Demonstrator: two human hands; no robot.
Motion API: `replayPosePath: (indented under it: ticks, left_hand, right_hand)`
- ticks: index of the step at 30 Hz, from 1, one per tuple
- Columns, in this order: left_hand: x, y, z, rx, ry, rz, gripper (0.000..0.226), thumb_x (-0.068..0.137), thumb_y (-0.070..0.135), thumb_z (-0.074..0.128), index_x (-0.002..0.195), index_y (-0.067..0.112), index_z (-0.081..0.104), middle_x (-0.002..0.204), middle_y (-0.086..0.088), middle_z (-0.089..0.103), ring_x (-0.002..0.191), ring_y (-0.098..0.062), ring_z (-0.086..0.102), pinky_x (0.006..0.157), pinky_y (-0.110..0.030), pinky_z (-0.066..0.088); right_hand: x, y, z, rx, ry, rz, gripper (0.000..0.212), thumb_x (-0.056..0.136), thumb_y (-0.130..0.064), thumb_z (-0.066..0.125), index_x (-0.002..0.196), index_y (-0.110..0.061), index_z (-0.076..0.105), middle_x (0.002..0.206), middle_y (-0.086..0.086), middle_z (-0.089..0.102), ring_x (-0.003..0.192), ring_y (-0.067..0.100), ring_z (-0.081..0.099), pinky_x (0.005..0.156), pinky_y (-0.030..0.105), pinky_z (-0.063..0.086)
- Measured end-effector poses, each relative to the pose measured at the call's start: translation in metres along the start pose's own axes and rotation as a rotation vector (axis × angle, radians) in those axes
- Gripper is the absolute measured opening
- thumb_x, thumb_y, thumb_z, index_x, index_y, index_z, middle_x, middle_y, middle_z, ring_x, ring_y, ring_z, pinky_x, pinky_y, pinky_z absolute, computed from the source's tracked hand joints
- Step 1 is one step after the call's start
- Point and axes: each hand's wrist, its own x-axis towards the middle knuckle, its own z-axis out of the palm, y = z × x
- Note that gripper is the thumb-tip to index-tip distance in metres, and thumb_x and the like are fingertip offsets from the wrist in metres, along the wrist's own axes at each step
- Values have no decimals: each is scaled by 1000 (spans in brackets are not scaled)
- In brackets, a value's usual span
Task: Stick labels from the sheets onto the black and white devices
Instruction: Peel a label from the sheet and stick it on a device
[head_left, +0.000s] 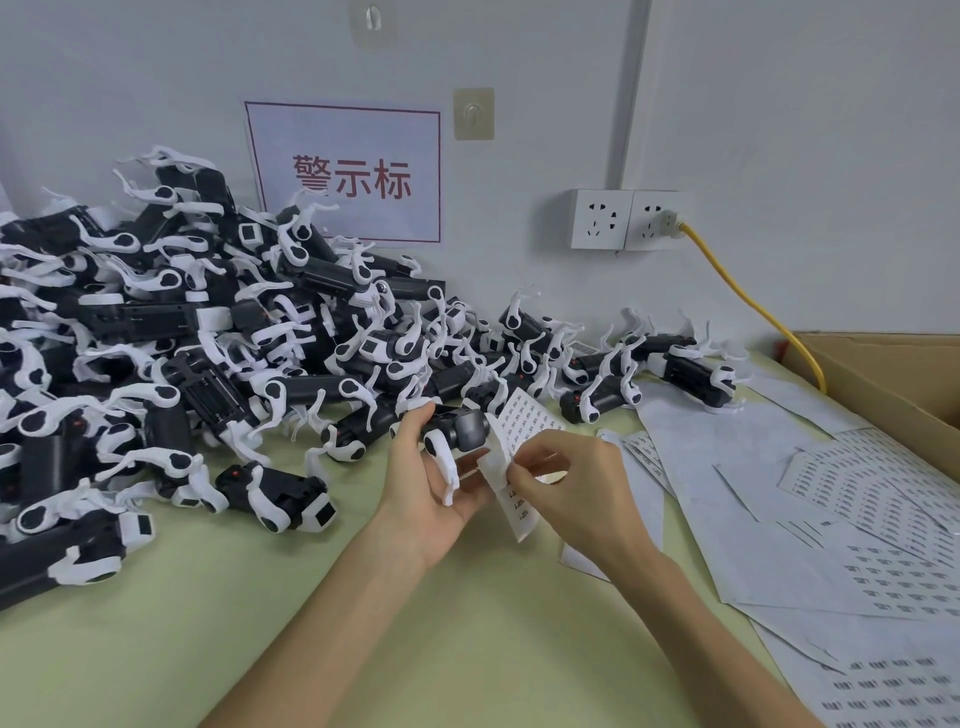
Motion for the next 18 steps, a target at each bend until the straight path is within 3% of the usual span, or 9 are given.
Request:
replayPosePath:
  ticks: [5,8,11,14,18]
  left_hand:
    - [-2,-1,2,104,32,25,49,93,51,59,75,11,80,81,-15,72,69,-28,71,63,-39,61]
    - [-2,0,2,172,70,53,47,93,52,57,69,16,75,74,-11,69,61,-23,68,57,-32,57]
    - [-3,1,3,186,100,33,41,92,53,57,82,15,69,71,-9,67,59,-22,65,58,-32,55]
    - [-3,2,3,186,115,11,42,91,55,57,86,15,67,72,-9,66,63,-24,64,62,-31,53]
    - [-4,2,2,182,116,0,43,89,56,59,92,14,69,78,-11,66,70,-28,64,67,-33,53]
  right_hand:
    - [0,-2,2,-55,-21,12,20,80,-11,73,65,-24,70,66,-16,70,65,4,67,60,17,51]
    - [-3,-4,5,-78,-104,-7,21,82,-11,73,65,-22,70,69,-15,69,65,4,65,59,13,48]
    - [-3,-7,4,-58,-156,6,18,84,-11,72,68,-20,74,70,-16,71,65,5,67,60,12,47]
    - [-3,-10,0,-39,-196,47,25,85,-14,73,66,-30,72,71,-18,72,68,4,69,61,13,49]
    - [-1,-12,-4,-24,-240,88,20,86,-15,73,69,-25,75,72,-16,73,69,4,69,63,14,50]
